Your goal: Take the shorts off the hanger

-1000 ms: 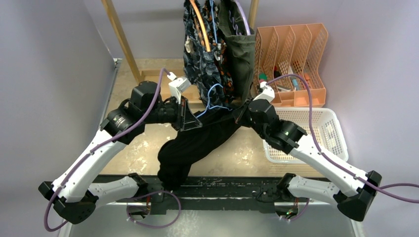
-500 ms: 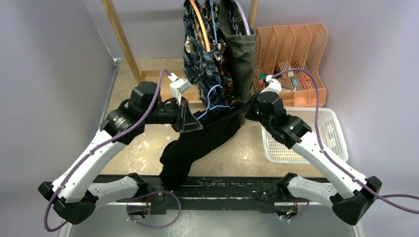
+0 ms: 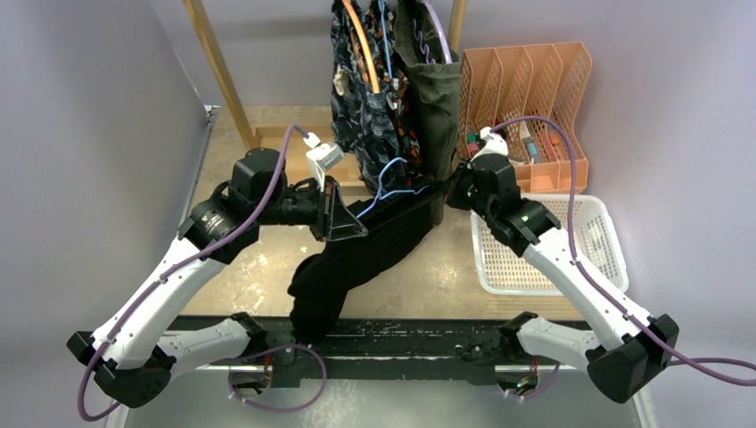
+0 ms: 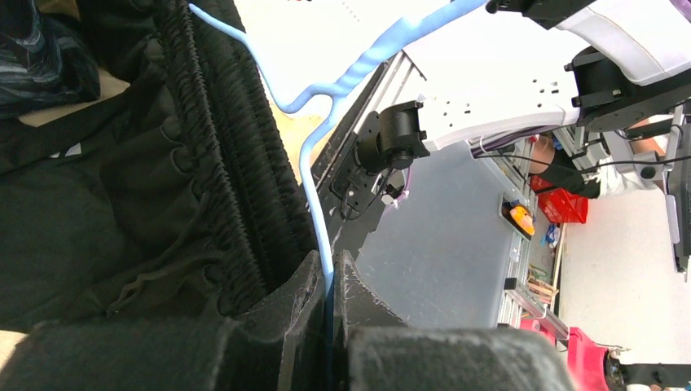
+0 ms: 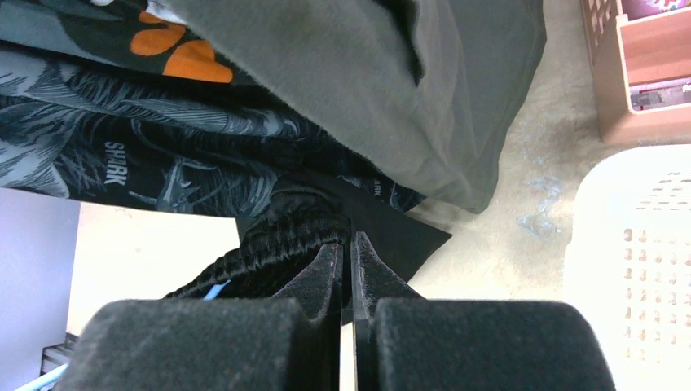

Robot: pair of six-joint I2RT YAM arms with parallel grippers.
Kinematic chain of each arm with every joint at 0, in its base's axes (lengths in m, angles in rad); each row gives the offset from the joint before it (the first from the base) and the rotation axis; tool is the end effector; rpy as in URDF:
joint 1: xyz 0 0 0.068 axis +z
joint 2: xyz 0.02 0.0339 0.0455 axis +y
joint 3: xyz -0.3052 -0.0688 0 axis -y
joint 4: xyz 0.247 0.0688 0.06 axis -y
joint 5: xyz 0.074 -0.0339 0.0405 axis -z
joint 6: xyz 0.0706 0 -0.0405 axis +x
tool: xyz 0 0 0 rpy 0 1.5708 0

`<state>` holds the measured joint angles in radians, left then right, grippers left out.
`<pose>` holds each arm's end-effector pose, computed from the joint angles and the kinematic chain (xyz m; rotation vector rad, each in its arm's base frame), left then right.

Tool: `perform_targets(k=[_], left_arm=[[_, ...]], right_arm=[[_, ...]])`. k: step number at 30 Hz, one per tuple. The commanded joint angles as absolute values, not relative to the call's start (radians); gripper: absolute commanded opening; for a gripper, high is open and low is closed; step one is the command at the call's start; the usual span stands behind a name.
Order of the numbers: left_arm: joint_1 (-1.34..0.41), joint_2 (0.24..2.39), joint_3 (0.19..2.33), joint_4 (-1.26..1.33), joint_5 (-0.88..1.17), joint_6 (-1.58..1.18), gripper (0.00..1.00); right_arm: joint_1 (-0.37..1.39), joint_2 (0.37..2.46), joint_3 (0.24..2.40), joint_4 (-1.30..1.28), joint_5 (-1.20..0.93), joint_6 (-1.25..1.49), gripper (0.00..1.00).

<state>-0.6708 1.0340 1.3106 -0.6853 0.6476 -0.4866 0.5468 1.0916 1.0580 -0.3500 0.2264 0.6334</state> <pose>0.1339 -0.1606 0.4492 0.6583 2.0621 -1.3531 0.2308 0.1220 0.3825 0.2374 1.9715 0.5564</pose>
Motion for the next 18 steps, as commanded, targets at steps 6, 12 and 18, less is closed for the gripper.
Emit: perform_targets(k=[6,12,18], left_arm=[[-0.680,0.972,1.320,-0.594,0.762,-0.505,0.00],[-0.679,0.995,1.370,-0.568,0.756,-0.506,0.00],[-0.679,0.985,1.371,-0.570,0.730,-0.506,0.00]], right_arm=[[0.442,1.137,1.025,-0.305,0.194,0.535,0.00],[0.407,1.142,0.963,-0.253,0.012,0.560,0.00],[0.403,1.175,0.910,-0.231,-0.012,0.618,0.00]])
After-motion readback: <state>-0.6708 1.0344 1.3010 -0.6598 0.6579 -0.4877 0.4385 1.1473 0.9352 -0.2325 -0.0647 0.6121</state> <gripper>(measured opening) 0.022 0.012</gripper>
